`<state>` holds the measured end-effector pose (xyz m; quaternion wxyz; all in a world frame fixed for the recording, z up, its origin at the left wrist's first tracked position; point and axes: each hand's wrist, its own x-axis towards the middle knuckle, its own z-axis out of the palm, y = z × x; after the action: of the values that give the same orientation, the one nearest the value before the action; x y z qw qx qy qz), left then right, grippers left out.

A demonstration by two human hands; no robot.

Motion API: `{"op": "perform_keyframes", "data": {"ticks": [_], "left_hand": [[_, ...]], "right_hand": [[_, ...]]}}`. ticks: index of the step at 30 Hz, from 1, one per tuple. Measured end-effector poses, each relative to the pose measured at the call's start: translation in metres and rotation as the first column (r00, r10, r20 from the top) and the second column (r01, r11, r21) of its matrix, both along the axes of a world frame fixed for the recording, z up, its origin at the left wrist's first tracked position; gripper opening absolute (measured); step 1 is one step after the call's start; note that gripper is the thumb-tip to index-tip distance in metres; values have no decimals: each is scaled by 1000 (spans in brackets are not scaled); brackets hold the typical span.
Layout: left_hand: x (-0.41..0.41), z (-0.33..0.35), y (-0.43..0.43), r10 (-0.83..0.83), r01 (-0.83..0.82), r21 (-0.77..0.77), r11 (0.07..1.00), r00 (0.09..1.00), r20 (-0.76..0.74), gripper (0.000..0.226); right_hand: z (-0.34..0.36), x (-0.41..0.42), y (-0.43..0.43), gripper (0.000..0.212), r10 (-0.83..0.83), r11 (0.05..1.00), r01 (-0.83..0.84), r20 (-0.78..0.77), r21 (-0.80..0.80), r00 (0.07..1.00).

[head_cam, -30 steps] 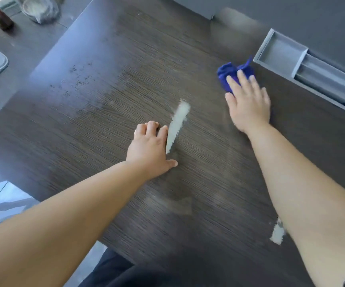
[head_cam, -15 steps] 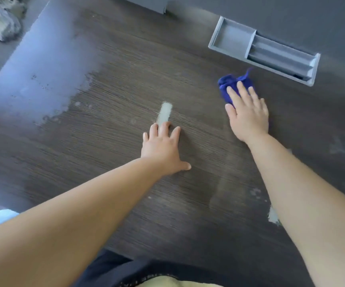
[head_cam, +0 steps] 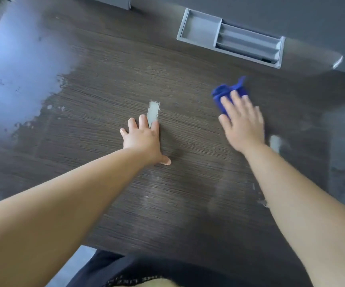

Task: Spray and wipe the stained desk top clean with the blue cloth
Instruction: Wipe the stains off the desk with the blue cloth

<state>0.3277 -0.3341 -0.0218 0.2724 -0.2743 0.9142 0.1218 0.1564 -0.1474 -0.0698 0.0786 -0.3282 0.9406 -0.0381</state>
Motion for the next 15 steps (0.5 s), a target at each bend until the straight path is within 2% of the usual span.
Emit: {"op": "perform_keyframes", "data": {"ticks": [3, 5, 7, 9, 11, 12, 13, 15], "left_hand": [[0, 0, 0, 1, -1, -8, 1000, 1000, -7, 107], [1, 0, 0, 7, -7, -3, 1000, 1000, -9, 109], [1, 0, -1, 13, -13, 1, 1000, 1000, -28, 110], [5, -1, -1, 7, -7, 4, 1000, 998, -56, 111], [10, 0, -3, 11, -9, 21, 1000, 995, -97, 109], [12, 1, -6, 21, -17, 37, 999, 992, -122, 103], [15, 2, -8, 40, -32, 57, 998, 989, -145, 96], [21, 5, -12, 85, -68, 92, 993, 977, -196, 77]], "right_hand": [[0, -9, -10, 52, -397, 918, 397, 10, 8, 918], [2, 17, -36, 55, -479, 877, 480, 45, -5, 877], [-2, 56, -50, 56, -341, 940, 341, 32, -11, 940], [-2, 93, -36, 54, -56, 997, 57, 18, -46, 998], [-4, 102, -2, 51, 210, 977, -212, -37, -41, 977], [-5, 97, 16, 50, 259, 965, -261, -59, -20, 964], [-6, 87, 31, 49, 233, 972, -234, -69, -4, 970], [-4, 74, 41, 48, -6, 1000, 7, -30, 11, 1000]]}}
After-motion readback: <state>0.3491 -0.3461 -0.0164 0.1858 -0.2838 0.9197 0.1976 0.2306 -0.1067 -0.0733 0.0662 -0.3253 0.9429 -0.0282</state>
